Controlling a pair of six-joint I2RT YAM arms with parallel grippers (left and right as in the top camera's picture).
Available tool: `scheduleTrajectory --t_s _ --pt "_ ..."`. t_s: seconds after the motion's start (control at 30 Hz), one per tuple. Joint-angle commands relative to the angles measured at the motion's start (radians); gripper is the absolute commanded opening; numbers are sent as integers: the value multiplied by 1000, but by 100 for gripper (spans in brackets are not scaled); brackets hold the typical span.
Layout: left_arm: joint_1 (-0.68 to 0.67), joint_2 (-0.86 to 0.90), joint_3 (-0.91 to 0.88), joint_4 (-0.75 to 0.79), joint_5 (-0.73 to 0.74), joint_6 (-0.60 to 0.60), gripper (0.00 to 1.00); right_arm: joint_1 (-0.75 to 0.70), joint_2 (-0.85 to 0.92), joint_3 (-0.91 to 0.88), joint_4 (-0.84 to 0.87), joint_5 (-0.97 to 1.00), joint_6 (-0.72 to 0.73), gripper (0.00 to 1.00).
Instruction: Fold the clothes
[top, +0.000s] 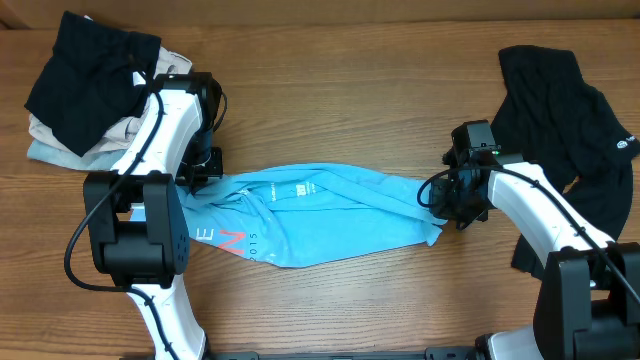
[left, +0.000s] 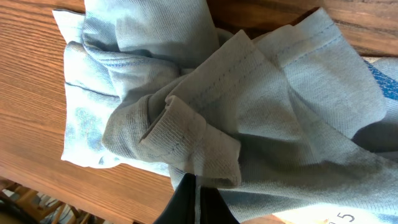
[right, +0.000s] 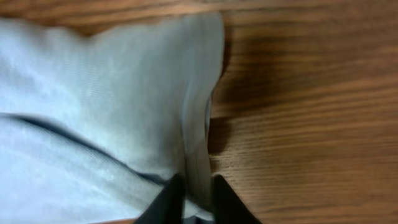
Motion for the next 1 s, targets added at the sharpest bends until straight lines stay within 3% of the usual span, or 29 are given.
scheduleTrajectory --t_s 0.0,0.27,0.47,0.67,0.83,0.97 --pt "6 -31 -5 2 -21 -19 4 4 2 -7 12 10 6 4" --pt "20 -36 102 -35 -50 -18 4 -2 1 70 36 6 28 4" --pt "31 -66 296 -105 -50 -16 4 -11 1 226 -71 -25 23 4" --pt "30 -120 336 -178 -29 -10 4 -11 2 236 -171 -39 24 4" --pt "30 -120 300 -258 -14 -11 4 -11 2 216 -219 -39 27 23" --pt "31 -120 181 -224 -13 -15 4 -11 2 183 -200 -39 27 38"
